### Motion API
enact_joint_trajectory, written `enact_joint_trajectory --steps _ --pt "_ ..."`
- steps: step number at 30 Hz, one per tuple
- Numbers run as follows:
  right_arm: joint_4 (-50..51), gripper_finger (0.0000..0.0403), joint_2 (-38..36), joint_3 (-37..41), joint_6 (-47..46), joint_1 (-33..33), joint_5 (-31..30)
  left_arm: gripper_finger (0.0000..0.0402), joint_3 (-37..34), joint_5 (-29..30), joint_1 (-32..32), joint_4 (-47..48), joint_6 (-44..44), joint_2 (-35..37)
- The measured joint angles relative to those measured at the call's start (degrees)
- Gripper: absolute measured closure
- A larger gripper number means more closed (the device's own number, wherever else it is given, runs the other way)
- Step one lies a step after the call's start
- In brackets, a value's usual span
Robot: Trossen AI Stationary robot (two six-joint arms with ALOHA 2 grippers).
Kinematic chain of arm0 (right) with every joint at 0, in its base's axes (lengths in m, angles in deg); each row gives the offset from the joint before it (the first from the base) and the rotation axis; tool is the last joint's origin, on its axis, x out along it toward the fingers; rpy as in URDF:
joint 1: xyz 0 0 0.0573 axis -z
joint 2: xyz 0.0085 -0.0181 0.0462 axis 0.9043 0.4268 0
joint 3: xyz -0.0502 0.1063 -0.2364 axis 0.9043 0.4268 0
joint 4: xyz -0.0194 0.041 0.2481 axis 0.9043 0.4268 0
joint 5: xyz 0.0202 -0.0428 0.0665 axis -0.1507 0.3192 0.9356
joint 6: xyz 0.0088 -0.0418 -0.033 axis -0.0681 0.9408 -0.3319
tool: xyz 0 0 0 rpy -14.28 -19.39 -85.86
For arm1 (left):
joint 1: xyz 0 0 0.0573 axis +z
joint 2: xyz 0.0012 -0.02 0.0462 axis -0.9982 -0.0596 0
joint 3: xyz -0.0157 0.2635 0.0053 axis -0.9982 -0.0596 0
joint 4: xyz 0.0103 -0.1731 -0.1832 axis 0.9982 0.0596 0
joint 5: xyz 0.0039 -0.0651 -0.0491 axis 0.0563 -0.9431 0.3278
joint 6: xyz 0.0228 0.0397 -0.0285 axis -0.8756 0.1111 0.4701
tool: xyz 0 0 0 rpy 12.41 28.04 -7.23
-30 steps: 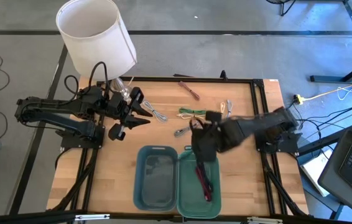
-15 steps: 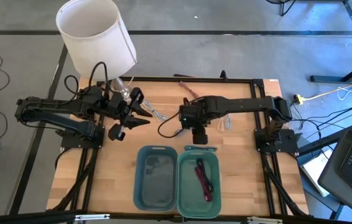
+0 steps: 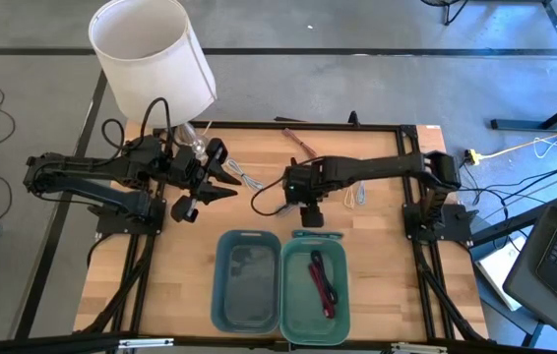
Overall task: Pick and place USB-C Cables
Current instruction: Put the black and white charger cable into the green container
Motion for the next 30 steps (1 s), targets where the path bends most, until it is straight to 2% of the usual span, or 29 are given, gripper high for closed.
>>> enact_joint_trajectory --steps 18,30 --pt "-16.5 0.0183 0.3 11.2 0.7 3.0 -0.2 0.0309 0.0 0.0 0.0 0.0 0.0 0.0" --pt "-18.3 0.0183 1.2 12.1 -1.4 5.5 1.3 0.0309 0.0 0.0 0.0 0.0 0.0 0.0"
